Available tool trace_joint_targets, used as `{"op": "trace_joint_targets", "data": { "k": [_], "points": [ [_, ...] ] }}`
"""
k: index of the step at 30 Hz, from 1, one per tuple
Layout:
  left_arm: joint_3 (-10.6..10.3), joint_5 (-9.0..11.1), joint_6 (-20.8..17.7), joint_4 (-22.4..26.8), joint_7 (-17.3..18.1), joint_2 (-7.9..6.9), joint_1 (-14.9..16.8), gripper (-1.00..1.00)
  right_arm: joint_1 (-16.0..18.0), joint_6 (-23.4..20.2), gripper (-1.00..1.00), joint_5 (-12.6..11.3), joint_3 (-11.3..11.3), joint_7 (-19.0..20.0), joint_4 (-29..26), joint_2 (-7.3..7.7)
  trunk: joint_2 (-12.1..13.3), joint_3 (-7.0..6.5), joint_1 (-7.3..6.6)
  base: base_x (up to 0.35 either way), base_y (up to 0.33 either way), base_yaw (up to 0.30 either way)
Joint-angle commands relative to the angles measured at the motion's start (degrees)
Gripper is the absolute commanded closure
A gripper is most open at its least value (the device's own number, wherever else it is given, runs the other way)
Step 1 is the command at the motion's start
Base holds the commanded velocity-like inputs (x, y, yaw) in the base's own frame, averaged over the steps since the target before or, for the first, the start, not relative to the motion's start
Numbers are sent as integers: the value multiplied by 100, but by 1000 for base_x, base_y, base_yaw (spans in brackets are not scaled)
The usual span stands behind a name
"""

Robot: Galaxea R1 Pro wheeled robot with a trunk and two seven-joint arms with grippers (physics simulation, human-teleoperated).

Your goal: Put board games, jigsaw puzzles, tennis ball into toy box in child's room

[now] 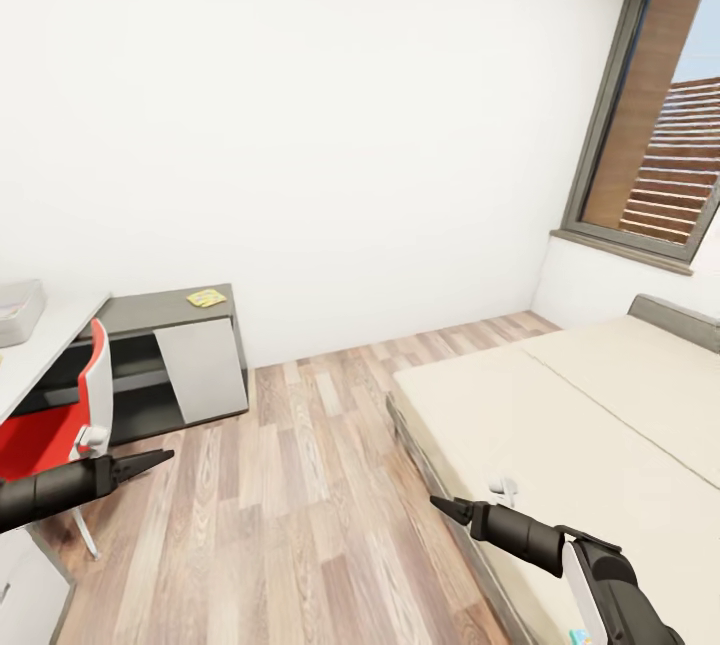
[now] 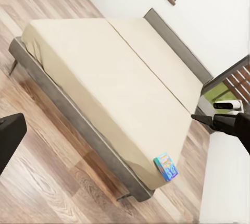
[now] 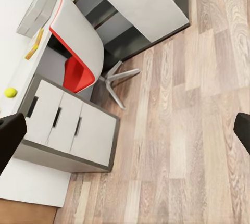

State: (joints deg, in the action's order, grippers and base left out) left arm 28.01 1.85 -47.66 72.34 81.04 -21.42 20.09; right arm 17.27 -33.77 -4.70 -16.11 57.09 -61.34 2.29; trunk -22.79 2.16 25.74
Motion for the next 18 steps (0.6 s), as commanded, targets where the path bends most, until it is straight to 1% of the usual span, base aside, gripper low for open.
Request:
{"op": "trace_joint_targets", "data": {
  "k": [1,6,9,13,18],
  "points": [
    [2,8,-60,-1,17,-2,4,-100,6,-47,-100,-31,-5,6,-1,-1,-13,9,5,81,214,-124],
    [2,8,-59,-1,17,-2,4,-100,6,-52,-100,-31,-6,6,-5,-1,-13,-4,5,82,195,-74],
    [2,8,-59,-1,17,-2,4,-100,5,-60,-100,-31,-6,9,-12,1,-13,-8,5,66,129,-33],
    [2,8,-59,-1,17,-2,4,-100,9,-74,-100,-35,-6,13,-6,3,-13,-8,5,32,61,-63],
    [2,8,-59,-1,17,-2,4,-100,9,-87,-100,-38,-20,23,-2,6,-13,6,5,12,23,-162]
  ]
}}
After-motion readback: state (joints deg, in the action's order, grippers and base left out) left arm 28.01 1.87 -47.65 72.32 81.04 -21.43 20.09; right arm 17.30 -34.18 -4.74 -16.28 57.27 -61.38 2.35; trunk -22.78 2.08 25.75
